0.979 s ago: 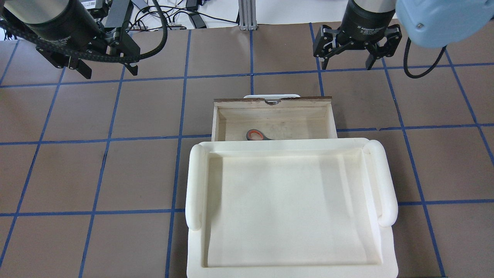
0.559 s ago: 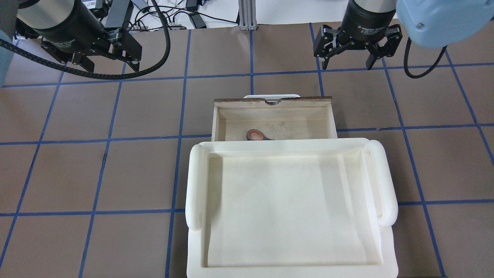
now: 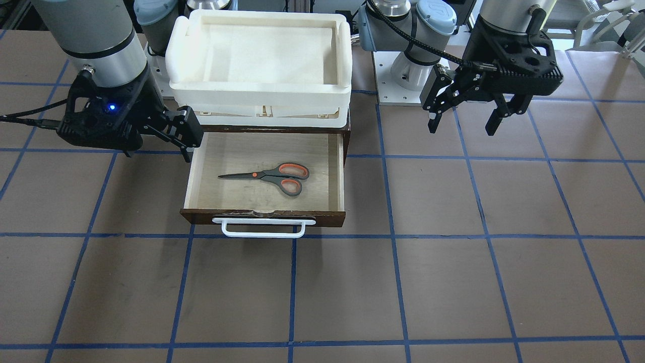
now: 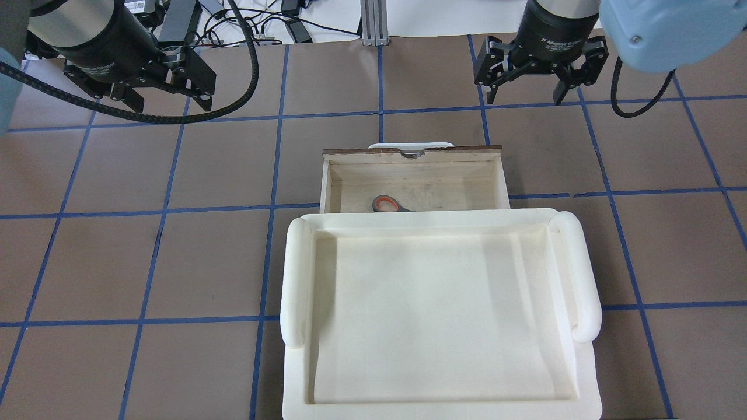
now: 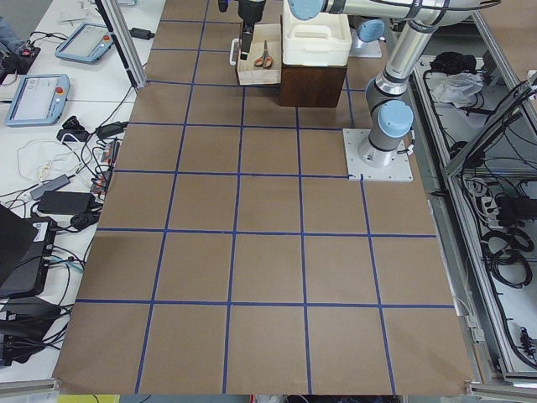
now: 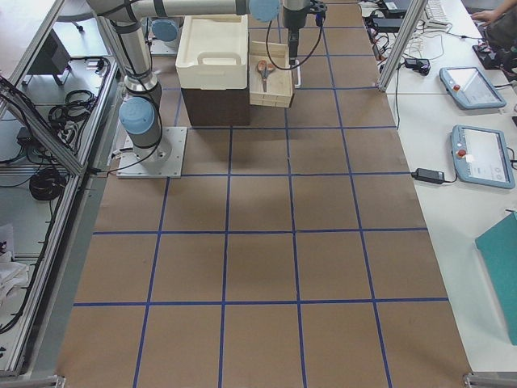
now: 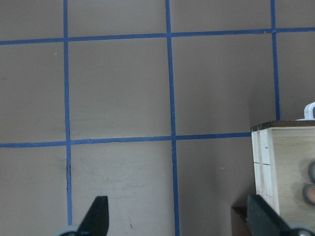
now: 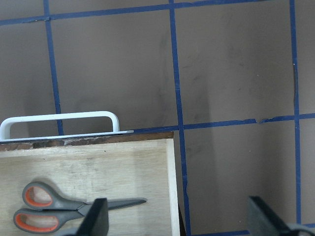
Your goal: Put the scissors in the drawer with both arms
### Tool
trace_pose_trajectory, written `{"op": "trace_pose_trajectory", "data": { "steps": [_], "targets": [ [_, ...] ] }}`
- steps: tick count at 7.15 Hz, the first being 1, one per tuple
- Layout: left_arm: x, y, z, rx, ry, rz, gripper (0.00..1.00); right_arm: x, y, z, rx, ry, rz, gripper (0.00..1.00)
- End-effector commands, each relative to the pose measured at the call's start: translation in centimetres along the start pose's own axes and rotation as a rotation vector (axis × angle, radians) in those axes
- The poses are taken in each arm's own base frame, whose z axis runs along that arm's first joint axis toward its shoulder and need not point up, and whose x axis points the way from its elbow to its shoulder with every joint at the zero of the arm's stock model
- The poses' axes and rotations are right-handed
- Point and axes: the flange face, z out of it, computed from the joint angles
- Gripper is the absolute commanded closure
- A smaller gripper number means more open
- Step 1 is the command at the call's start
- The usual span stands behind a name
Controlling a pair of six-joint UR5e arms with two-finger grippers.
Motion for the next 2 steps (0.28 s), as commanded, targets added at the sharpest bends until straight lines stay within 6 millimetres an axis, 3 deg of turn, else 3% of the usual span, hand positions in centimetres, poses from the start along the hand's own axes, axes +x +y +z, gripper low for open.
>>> {"op": "trace_pose_trajectory", "data": {
  "steps": [1, 2],
  "targets": [
    [0.15, 0.15, 0.17, -0.004, 0.002, 0.003, 0.0, -0.05, -0.01, -0.03, 0.003, -0.001, 0.002, 0.0],
    [0.15, 0.15, 0.17, -0.004, 0.002, 0.005, 0.0, -0.05, 0.02, 0.0, 0.0, 0.0, 0.002, 0.0]
  ]
}}
